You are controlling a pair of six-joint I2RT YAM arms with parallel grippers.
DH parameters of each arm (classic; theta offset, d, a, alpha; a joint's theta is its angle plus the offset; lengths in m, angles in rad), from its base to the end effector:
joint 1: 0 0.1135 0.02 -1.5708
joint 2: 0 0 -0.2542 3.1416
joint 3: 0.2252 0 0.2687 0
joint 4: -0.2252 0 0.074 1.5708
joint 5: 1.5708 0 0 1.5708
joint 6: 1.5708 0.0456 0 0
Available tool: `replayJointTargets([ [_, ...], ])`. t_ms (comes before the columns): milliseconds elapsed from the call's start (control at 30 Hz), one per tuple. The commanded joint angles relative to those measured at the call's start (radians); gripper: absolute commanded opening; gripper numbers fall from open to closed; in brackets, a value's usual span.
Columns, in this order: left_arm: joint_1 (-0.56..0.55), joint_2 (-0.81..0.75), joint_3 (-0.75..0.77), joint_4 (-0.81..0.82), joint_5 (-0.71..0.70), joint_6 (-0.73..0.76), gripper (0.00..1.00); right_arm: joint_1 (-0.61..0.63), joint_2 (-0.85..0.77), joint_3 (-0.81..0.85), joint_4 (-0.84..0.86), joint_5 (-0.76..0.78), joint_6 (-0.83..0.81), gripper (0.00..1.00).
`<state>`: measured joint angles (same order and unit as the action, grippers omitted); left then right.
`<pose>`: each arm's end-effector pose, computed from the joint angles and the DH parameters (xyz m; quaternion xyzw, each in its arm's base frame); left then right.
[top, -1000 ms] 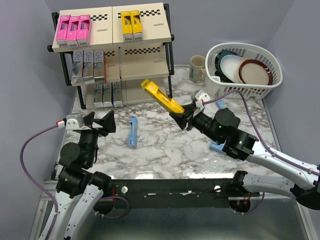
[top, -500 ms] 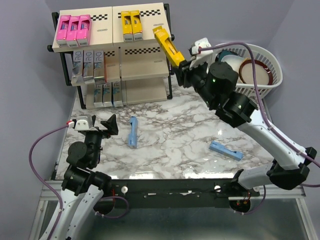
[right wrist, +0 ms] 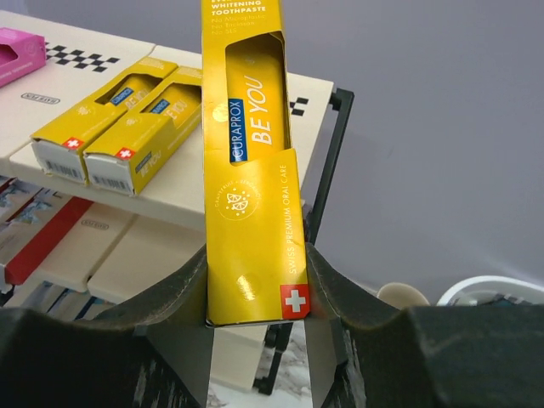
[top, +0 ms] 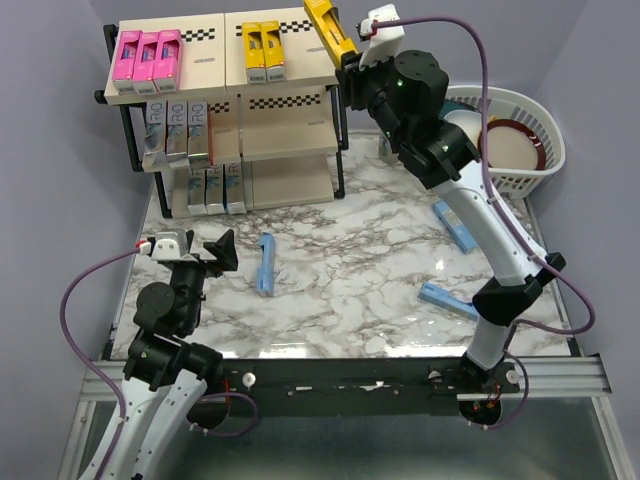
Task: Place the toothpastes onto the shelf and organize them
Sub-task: Place the toothpaste on the shelf.
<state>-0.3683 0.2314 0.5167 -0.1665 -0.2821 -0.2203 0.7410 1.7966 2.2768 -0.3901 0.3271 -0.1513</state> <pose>0.1202 -0.0328 0.3171 -0.0562 0.6633 -0.1255 0.7357 0.3037 0.2580 0.5460 -0.1787 0.6523 0.1066 0.7289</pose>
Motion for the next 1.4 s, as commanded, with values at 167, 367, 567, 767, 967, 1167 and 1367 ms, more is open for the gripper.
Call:
replayJointTargets([
  [167,0.005,0.014,0.003,-0.005,0.034,0.012,0.99,-0.037,0.138,0.064,0.233,-0.131,-0.051,0.34],
  [367,0.005,0.022,0.002,-0.007,0.041,0.015,0.99,-0.055,0.210,0.102,0.280,-0.167,-0.019,0.38],
  [567,0.005,0.019,0.002,-0.010,0.044,0.016,0.99,-0.066,0.230,0.116,0.272,-0.184,0.012,0.44],
  [767,0.005,0.020,0.000,-0.008,0.052,0.015,0.99,-0.072,0.224,0.113,0.255,-0.206,0.035,0.57],
  [967,0.005,0.022,0.000,-0.010,0.058,0.015,0.99,-0.074,0.211,0.099,0.243,-0.198,0.050,0.60],
  [1167,0.005,0.022,0.002,-0.014,0.058,0.016,0.99,-0.074,0.170,0.033,0.255,-0.247,0.087,0.60],
  [1367,0.005,0.022,-0.001,-0.014,0.061,0.018,0.99,-0.074,0.165,0.024,0.260,-0.312,0.148,0.64],
])
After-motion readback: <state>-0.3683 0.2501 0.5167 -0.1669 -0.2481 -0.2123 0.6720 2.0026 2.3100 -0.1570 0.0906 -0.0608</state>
